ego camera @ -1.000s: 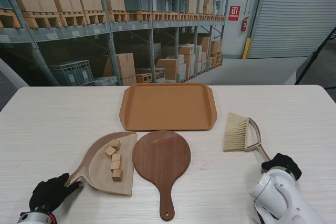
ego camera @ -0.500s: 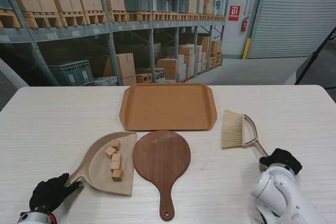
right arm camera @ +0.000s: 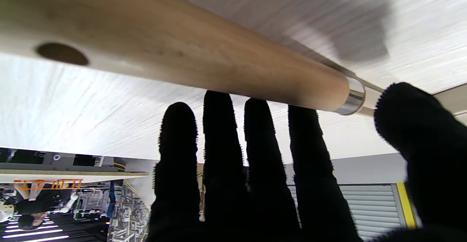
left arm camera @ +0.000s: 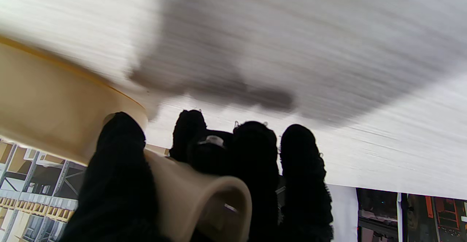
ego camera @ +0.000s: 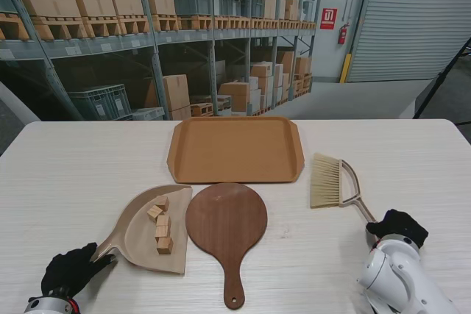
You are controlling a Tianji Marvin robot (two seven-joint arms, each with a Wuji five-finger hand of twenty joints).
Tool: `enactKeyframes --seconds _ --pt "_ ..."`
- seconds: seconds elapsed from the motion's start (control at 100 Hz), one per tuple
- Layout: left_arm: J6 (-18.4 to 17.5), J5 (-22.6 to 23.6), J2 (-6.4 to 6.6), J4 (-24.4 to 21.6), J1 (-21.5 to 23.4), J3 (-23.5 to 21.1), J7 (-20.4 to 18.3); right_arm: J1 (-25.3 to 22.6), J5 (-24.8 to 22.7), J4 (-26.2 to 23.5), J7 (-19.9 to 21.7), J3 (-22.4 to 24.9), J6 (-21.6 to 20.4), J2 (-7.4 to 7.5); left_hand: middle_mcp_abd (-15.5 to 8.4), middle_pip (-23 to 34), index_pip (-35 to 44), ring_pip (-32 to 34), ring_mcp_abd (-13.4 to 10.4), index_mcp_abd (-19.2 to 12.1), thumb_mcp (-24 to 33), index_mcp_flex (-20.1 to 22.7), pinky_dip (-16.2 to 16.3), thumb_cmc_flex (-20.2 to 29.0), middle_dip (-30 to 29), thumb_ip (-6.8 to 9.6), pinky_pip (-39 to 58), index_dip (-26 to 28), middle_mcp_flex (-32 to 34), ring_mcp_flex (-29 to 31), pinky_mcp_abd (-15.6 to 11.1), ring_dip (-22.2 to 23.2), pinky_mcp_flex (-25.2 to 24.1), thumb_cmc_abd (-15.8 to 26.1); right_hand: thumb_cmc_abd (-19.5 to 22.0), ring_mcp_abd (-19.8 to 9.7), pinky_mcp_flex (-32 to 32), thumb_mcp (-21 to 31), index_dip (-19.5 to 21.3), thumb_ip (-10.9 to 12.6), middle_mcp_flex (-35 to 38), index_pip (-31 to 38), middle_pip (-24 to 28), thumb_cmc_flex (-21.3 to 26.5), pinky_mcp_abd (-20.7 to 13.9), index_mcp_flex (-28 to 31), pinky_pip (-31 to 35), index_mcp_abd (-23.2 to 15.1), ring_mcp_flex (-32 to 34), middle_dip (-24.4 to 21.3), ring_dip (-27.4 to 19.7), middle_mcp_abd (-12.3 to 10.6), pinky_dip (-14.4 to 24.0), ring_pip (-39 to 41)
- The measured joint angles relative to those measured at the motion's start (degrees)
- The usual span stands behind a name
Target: Sweep wood blocks off a wooden cutting board into a dustpan and pour them into a container
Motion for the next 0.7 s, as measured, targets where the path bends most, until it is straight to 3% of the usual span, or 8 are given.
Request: enactKeyframes --seconds 0.38,0.7 --pt "-0.02 0.01 -0.02 -0.03 0.03 -0.07 0.02 -5.72 -4.52 -8.56 -0.34 3.38 -9.94 0.1 0.0 0.0 0.0 0.0 0.0 0.0 0.0 0.0 0.0 0.0 -0.01 0.0 0.0 0.0 0.0 0.0 0.0 0.0 0.0 0.0 0.0 -0.58 -0.78 -2.18 -0.47 0.03 0.0 -1.28 -0.66 -0.76 0.08 0.05 -1.46 -0.03 -0.88 -0.55 -1.4 -0.05 0.0 -3.0" --pt "-0.1 -0.01 -0.03 -0.05 0.05 -0.26 -0.08 -6.41 -0.59 -13.63 0.51 3.96 -21.3 0.24 0.0 0.0 0.0 0.0 0.0 0.0 0.0 0.0 0.0 0.0 -0.01 0.0 0.0 0.0 0.0 0.0 0.0 0.0 0.0 0.0 0.0 -0.62 -2.37 -4.11 -0.61 0.07 -0.64 -2.98 -3.93 -1.55 0.41 -0.65 -5.94 -0.78 -2.63 -2.23 -2.59 -0.05 0.0 -7.29"
